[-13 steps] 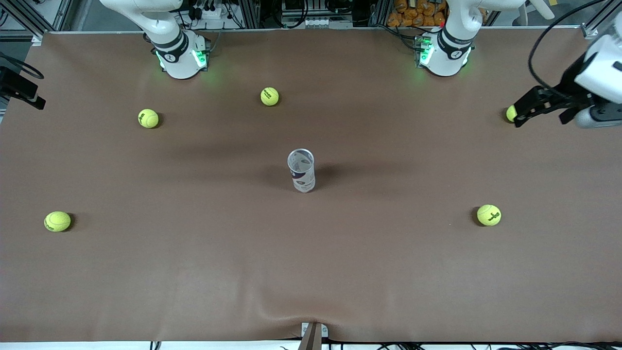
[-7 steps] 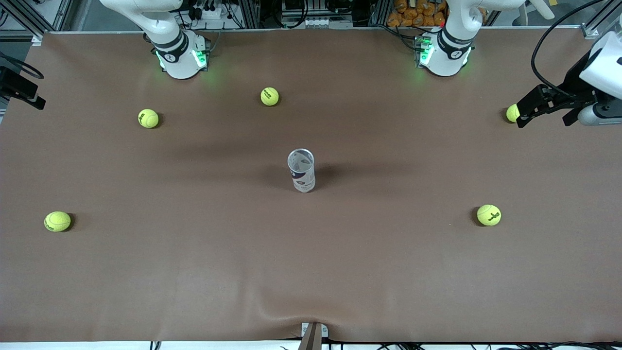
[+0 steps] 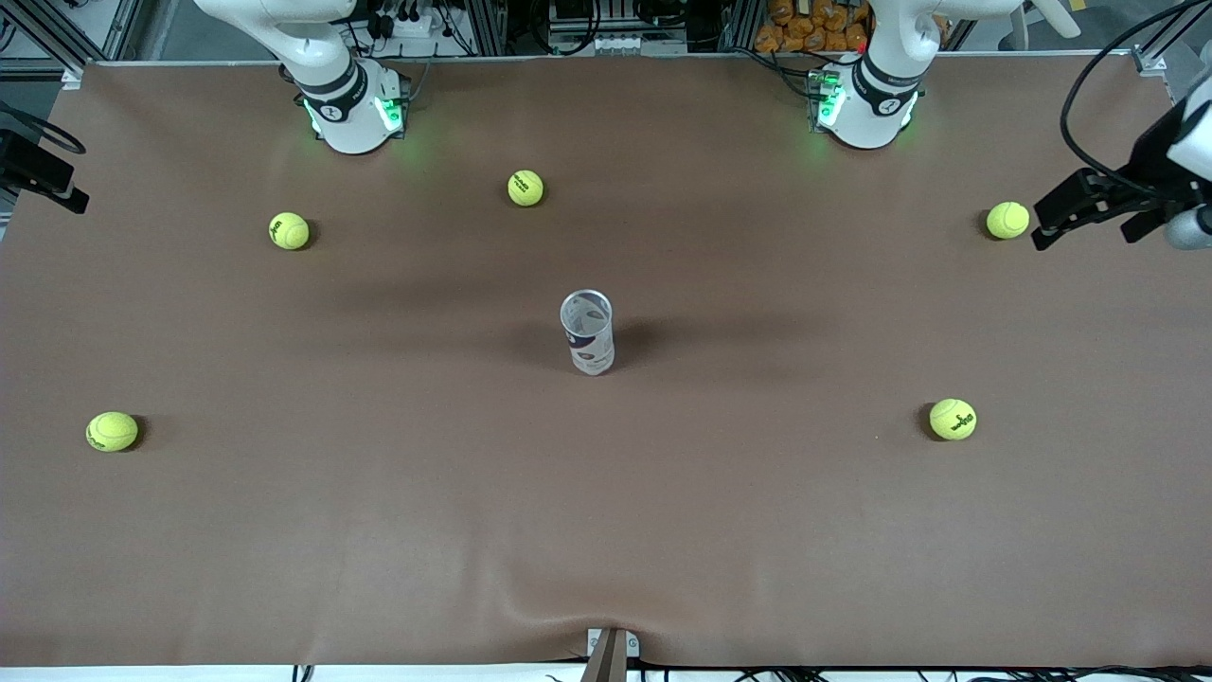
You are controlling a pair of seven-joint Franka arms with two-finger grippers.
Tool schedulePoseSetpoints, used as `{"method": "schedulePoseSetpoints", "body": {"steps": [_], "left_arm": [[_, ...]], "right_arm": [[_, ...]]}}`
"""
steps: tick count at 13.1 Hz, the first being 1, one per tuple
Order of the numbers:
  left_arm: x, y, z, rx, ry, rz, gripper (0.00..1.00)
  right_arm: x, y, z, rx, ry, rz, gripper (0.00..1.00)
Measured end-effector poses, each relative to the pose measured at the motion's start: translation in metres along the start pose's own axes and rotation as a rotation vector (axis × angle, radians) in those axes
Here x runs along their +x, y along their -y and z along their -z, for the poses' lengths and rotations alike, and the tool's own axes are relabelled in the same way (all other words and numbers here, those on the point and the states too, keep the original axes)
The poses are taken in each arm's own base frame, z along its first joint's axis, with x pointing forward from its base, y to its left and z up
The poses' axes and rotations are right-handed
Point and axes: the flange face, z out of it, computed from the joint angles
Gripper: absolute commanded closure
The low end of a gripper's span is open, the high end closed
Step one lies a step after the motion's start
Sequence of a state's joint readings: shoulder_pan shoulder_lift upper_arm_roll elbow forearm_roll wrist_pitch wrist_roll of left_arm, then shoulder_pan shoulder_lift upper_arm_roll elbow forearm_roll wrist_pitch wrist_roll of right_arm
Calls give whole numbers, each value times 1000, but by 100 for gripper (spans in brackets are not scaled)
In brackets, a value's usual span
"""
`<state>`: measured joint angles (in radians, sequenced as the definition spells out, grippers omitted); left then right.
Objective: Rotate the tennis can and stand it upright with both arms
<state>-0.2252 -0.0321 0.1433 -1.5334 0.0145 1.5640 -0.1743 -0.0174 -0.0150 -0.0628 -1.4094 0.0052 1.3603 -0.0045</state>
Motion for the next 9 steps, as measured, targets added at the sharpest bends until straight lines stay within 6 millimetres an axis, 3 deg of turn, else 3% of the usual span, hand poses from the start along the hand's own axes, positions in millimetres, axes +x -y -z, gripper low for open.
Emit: {"method": "schedulePoseSetpoints", "body": {"steps": [3,9], "left_arm": [[-2,7,1,6,14,12,0],[-11,-2,-3,20,75,-7,0]], "right_arm": [[0,0,0,0,0,0,0],[0,7,0,0,0,12,0]]}}
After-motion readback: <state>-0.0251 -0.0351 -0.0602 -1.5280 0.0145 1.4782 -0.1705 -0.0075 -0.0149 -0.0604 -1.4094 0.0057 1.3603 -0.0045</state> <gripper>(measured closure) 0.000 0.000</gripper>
